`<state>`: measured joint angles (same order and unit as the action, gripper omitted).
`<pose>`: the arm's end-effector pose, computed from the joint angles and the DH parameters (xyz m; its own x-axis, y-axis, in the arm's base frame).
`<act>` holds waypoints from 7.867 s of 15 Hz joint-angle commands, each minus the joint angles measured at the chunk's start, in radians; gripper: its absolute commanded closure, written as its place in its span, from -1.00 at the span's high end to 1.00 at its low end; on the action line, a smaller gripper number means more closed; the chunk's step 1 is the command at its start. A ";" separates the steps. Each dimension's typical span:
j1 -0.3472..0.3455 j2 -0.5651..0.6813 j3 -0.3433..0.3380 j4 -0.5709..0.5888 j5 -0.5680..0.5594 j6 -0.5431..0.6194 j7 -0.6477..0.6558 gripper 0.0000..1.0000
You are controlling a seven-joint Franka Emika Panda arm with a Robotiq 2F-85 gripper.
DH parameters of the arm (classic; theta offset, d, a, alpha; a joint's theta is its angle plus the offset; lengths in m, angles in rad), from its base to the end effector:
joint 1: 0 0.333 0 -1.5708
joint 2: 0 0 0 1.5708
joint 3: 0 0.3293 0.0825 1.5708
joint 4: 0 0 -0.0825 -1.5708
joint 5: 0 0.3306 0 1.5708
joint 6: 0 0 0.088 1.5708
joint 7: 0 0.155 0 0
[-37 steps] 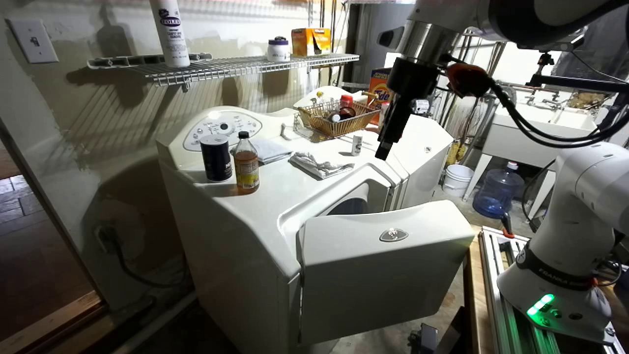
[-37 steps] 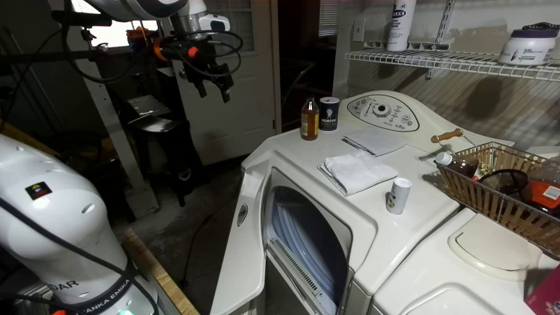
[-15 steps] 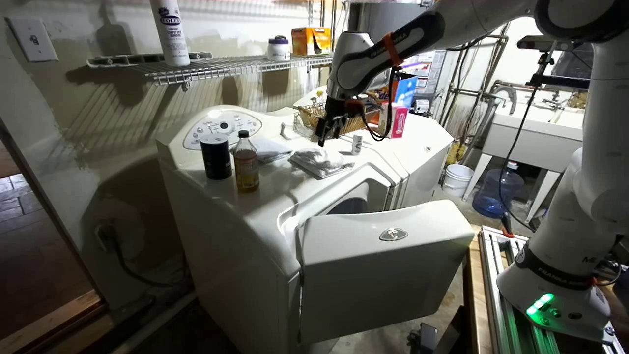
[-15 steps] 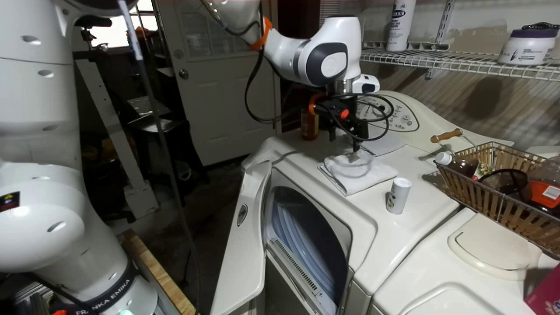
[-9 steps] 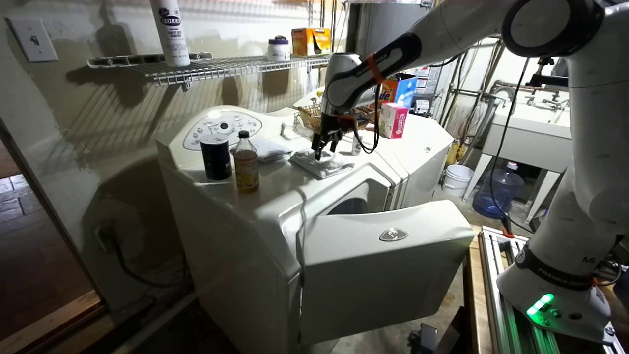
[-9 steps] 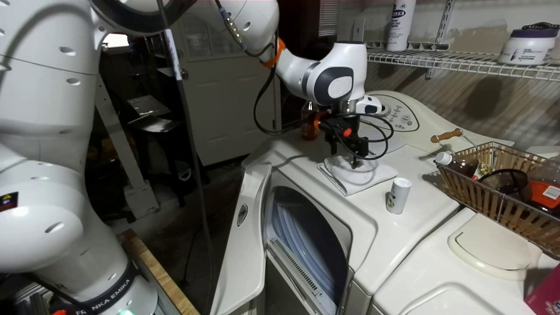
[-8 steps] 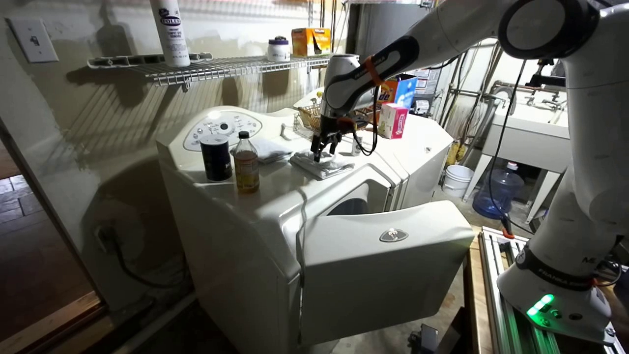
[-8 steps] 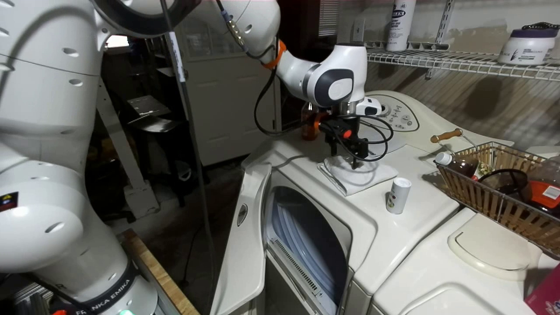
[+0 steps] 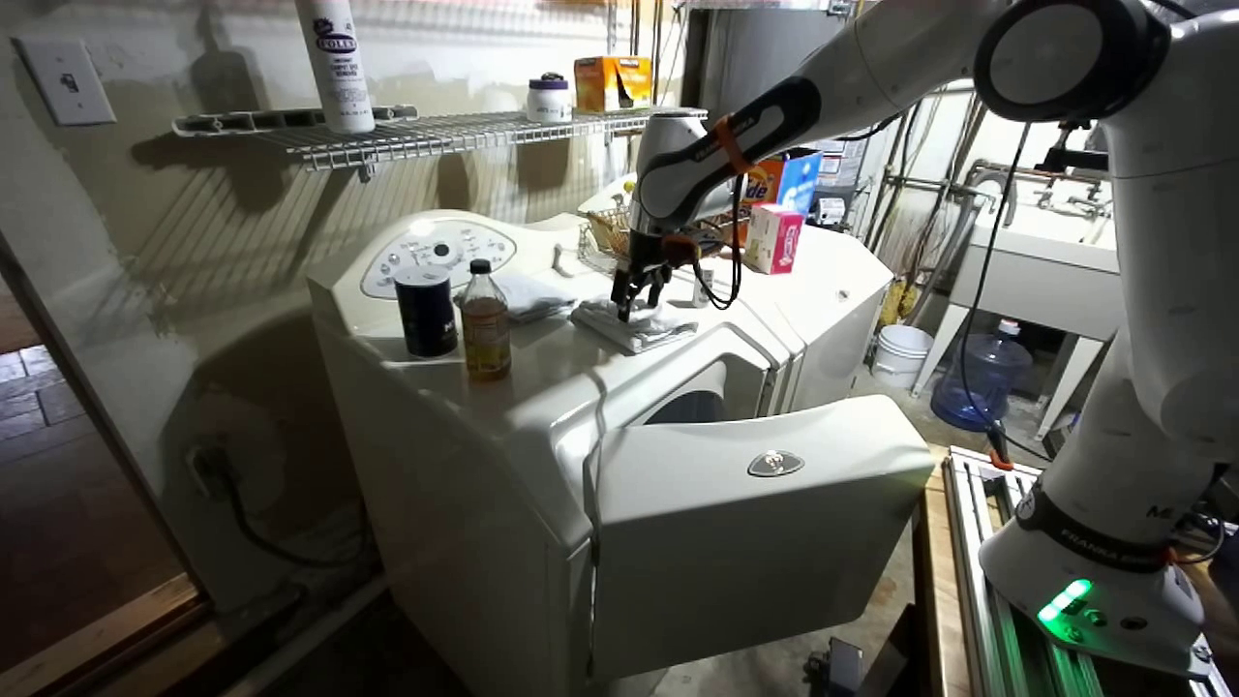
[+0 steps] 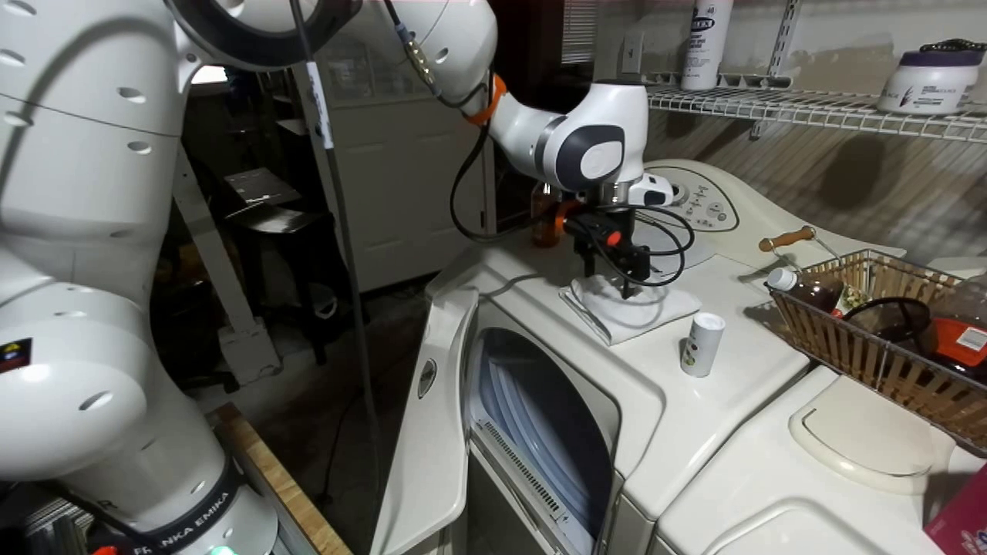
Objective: Put the white towel in the open washing machine.
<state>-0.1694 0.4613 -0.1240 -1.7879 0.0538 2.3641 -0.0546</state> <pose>0.6104 -0.1749 0.3059 0.9602 -0.2530 0.1179 -0.2570 -0.9662 0.0195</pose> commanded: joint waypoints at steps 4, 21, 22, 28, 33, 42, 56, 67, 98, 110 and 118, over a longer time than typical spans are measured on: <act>-0.016 0.094 0.005 0.043 -0.009 0.045 -0.011 0.50; -0.010 0.071 0.010 0.007 0.007 0.019 0.023 -0.93; -0.009 0.064 0.011 0.002 0.008 0.022 0.023 -0.94; 0.009 0.033 -0.005 -0.022 -0.019 0.050 0.046 -0.26; 0.049 -0.021 -0.043 -0.052 -0.102 0.077 0.110 0.41; 0.049 0.036 -0.039 -0.026 -0.121 0.062 0.136 1.00; 0.053 0.038 -0.035 -0.037 -0.122 0.058 0.126 -0.93; 0.080 -0.220 -0.046 -0.244 -0.124 -0.027 0.221 -0.94; -0.030 0.049 -0.008 -0.350 0.087 0.005 0.151 -0.97; -0.072 0.149 0.061 -0.299 0.143 0.173 0.045 -1.00; -0.125 0.105 0.113 -0.444 0.239 0.414 0.013 -1.00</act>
<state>-0.2483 0.6028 -0.0520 -2.1372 0.2168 2.6483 -0.0038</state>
